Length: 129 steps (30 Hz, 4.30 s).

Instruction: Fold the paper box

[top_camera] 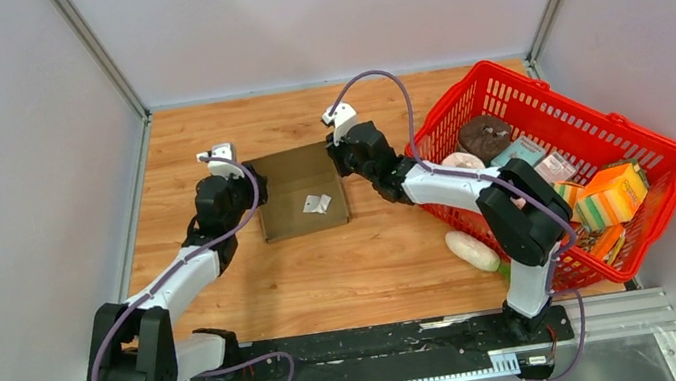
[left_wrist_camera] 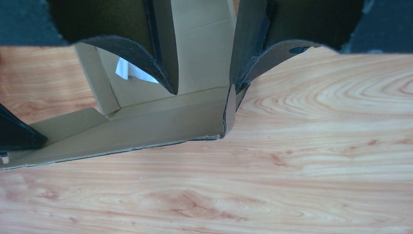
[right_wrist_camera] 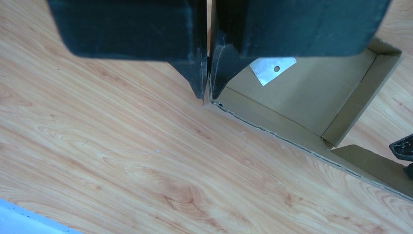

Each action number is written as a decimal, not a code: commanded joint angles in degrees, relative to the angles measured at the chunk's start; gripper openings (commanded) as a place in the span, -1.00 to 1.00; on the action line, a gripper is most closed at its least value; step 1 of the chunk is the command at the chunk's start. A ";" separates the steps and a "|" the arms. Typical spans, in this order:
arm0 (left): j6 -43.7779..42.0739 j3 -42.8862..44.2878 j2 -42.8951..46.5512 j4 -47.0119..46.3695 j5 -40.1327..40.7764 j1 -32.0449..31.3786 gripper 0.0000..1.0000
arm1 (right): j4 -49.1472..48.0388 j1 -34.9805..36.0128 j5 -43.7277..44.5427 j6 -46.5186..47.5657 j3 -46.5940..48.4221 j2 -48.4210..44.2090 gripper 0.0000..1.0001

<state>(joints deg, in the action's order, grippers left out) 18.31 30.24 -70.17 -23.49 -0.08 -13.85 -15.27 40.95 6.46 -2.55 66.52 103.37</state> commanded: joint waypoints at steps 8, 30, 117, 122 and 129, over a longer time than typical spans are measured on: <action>-9.42 2.02 6.44 8.36 4.02 0.31 0.12 | 0.94 0.01 -0.83 -0.09 2.65 0.78 -1.00; -9.08 2.72 3.99 5.91 3.15 1.01 -0.33 | 1.73 0.18 -1.36 -0.09 3.18 1.22 -1.00; 15.70 -21.54 -17.81 -50.34 35.94 -22.28 -1.00 | -34.30 12.75 37.83 -13.19 -23.63 -1.68 -0.97; 15.10 -22.07 -17.02 -50.26 35.85 -22.63 -1.00 | -31.41 14.07 39.16 -12.92 -23.98 -3.43 -0.75; 14.13 -21.98 -17.10 -50.17 35.41 -22.72 -1.00 | -12.45 16.97 43.37 -15.20 -21.79 -12.12 0.14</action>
<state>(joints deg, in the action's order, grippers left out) 31.53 9.04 -86.70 -74.81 36.10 -36.29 -38.96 56.01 44.47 -14.74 42.98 98.98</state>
